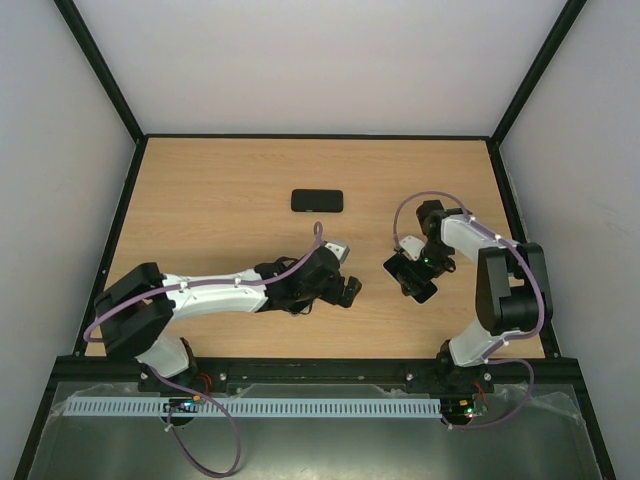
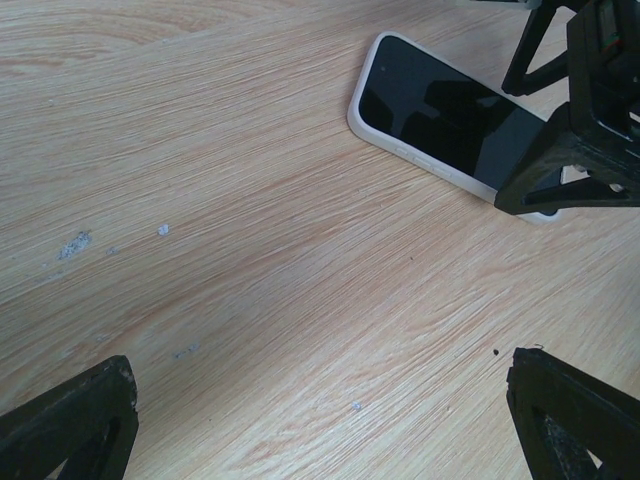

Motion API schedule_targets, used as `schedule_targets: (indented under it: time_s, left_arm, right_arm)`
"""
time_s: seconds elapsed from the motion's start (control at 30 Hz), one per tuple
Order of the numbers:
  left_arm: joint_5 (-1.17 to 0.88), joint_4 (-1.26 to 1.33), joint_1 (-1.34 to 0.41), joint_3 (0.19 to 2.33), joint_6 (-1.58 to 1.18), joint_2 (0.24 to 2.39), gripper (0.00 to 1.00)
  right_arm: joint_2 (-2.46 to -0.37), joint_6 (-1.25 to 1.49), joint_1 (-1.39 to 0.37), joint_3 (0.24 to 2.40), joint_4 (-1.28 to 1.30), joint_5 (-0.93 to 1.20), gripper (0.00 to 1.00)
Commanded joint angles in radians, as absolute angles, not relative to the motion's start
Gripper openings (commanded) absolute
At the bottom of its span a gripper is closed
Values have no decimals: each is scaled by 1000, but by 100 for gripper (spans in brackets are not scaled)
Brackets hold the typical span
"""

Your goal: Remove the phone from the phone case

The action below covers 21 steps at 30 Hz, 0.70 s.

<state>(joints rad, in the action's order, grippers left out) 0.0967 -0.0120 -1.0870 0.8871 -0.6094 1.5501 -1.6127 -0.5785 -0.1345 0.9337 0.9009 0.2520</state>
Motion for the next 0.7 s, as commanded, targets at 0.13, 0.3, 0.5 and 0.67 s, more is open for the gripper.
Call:
schedule_targets:
  time_s: [0.13, 0.3, 0.5, 0.67]
  left_arm:
    - [91, 3, -1084, 896, -604, 1569, 100]
    - [90, 6, -1084, 894, -605, 1571, 100]
    - [91, 7, -1084, 895, -607, 1578, 100]
    - [89, 11, -1084, 896, -612, 1582, 100]
  right_arm:
    - [-1636, -522, -162, 908, 848, 197, 97]
    - [-1643, -495, -170, 889, 818, 177, 98]
    - [-1625, -454, -233, 830, 766, 90, 99]
    - [-1636, -453, -239, 825, 785, 118, 85]
